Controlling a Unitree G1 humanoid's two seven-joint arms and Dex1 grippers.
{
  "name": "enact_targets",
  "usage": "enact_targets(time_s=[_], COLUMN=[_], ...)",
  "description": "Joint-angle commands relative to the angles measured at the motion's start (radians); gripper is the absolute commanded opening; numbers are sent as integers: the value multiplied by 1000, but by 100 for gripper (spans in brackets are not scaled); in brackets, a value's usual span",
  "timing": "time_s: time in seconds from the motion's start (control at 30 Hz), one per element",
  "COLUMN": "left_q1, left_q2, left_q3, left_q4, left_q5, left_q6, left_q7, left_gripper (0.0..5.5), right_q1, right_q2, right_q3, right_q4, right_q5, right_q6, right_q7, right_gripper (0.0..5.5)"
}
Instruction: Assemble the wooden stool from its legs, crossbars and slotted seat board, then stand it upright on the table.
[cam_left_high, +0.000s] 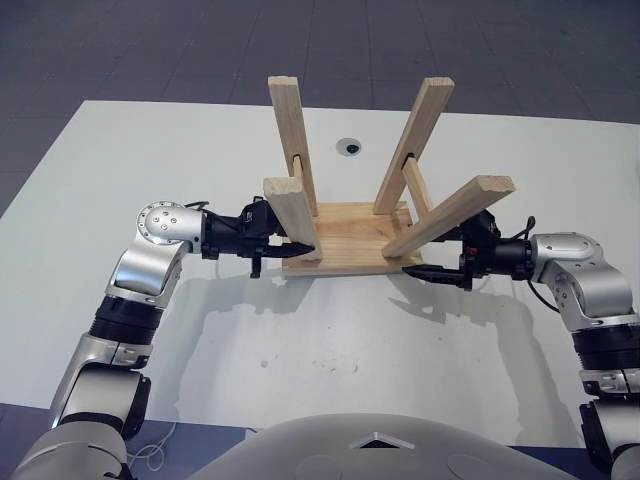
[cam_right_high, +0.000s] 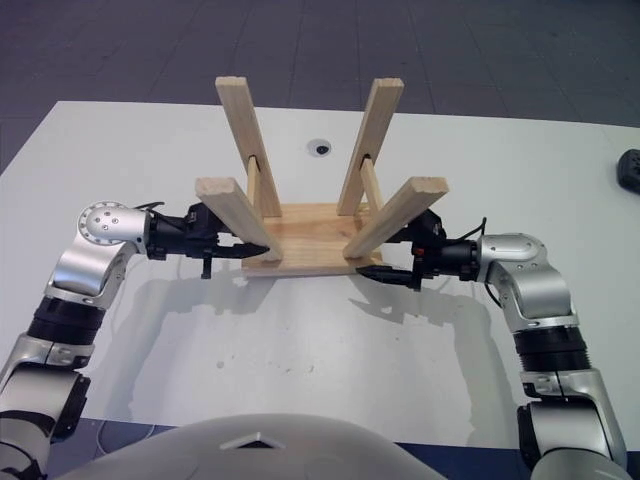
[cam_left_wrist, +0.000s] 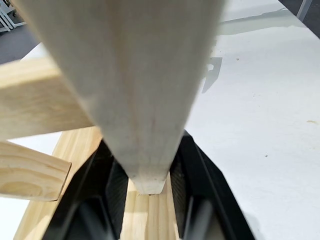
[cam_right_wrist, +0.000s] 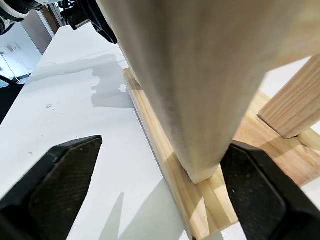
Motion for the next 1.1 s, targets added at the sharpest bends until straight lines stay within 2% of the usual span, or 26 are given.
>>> enact_targets(time_s=[0.03, 0.43, 0.7, 0.83, 0.93, 0.97, 1.0, 1.1], left_q1=[-19, -27, -65, -98, -137, -148, -157, -187], left_q2=[-12, -11, 23, 42, 45, 44, 36, -7], left_q3=[24, 65, 143, 192, 212, 212, 212, 231], left_q4=[-13, -69, -139, -153, -103, -85, -61, 30], left_q5=[-43, -182, -411, -525, -537, -527, -505, -440], left_q6=[66, 361, 794, 1025, 1137, 1154, 1155, 1116], left_q7=[16, 33, 61, 93, 141, 160, 191, 310], left_gripper=[104, 104, 104, 105, 105, 141, 152, 206], right_q1=[18, 30, 89, 129, 138, 137, 134, 128], right_q2=[15, 10, -10, 64, 141, 163, 184, 220], right_q3=[5, -28, -78, -201, -270, -285, -297, -322], right_q4=[-51, -108, -271, -385, -391, -385, -378, -355], right_q5=[36, 102, 283, 598, 815, 868, 907, 917], right_q6=[45, 172, 380, 644, 737, 749, 750, 724], right_q7=[1, -22, -71, -292, -539, -627, -711, -866], right_gripper=[332, 168, 153, 149, 149, 149, 185, 226])
